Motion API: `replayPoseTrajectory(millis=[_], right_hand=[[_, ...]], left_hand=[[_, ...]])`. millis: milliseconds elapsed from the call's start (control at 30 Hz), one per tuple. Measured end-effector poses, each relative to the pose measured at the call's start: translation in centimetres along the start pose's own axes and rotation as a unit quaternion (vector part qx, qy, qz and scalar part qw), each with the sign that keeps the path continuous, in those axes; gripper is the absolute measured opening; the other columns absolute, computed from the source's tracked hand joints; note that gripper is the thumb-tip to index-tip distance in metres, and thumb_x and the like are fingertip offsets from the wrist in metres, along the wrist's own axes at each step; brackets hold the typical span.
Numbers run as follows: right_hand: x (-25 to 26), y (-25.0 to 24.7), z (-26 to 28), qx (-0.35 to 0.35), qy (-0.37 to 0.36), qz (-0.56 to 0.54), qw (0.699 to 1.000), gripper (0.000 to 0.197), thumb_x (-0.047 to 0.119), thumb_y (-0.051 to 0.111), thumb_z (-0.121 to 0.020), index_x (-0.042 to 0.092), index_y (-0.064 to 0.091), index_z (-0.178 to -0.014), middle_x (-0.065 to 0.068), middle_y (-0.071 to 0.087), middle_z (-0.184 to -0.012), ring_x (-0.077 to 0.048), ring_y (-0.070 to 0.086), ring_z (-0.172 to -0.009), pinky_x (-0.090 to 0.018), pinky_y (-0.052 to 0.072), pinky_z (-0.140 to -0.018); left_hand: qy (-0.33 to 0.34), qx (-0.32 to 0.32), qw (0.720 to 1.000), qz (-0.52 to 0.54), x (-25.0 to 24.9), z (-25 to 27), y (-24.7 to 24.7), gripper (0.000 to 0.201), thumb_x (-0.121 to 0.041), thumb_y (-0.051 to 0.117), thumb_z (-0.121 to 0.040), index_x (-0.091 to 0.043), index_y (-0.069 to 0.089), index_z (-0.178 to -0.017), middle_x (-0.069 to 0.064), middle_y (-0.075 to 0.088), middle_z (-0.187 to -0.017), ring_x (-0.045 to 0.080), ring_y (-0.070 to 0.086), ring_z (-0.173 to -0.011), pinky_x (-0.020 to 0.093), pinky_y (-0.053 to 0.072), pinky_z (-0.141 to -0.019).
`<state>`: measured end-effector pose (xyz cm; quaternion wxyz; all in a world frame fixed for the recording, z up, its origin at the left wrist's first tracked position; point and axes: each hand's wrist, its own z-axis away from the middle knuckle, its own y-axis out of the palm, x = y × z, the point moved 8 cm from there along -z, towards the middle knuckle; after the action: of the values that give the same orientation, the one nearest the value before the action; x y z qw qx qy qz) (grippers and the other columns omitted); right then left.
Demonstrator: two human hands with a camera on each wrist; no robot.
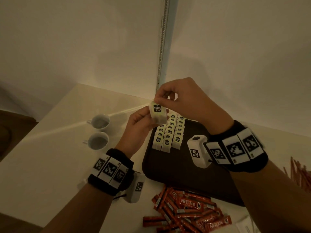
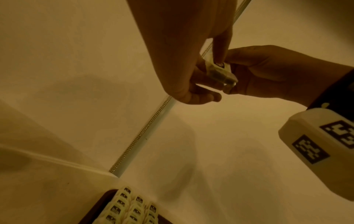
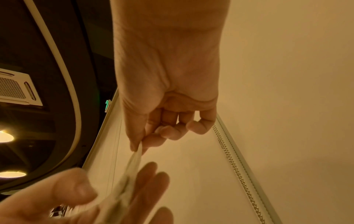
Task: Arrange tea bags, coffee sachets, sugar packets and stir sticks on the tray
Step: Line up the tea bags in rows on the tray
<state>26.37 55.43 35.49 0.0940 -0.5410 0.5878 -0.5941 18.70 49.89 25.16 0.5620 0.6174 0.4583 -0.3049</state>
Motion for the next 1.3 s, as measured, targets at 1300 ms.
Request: replayPoseTrajectory(millis=[1300], right_hand=[[-23.4,16.0,12.3,0.017,0.382,-0.082,0.920,0.012,0.013,0.055,-0.093,0.005,0.063,-0.098,-0.006,0.062,-0.090,-0.009,0.055,-0.073,-0.016,0.046,-0.064]], left_hand=[[-0.353,-0.267,0.847,-0.296,7.3,25.1,-20.7,0.020,-0.002,0.051,-0.094,-0.015,0.067,-0.093,0.006,0.073,-0.079,0.032,0.063,-0.076,0.034,0.044,-0.070]])
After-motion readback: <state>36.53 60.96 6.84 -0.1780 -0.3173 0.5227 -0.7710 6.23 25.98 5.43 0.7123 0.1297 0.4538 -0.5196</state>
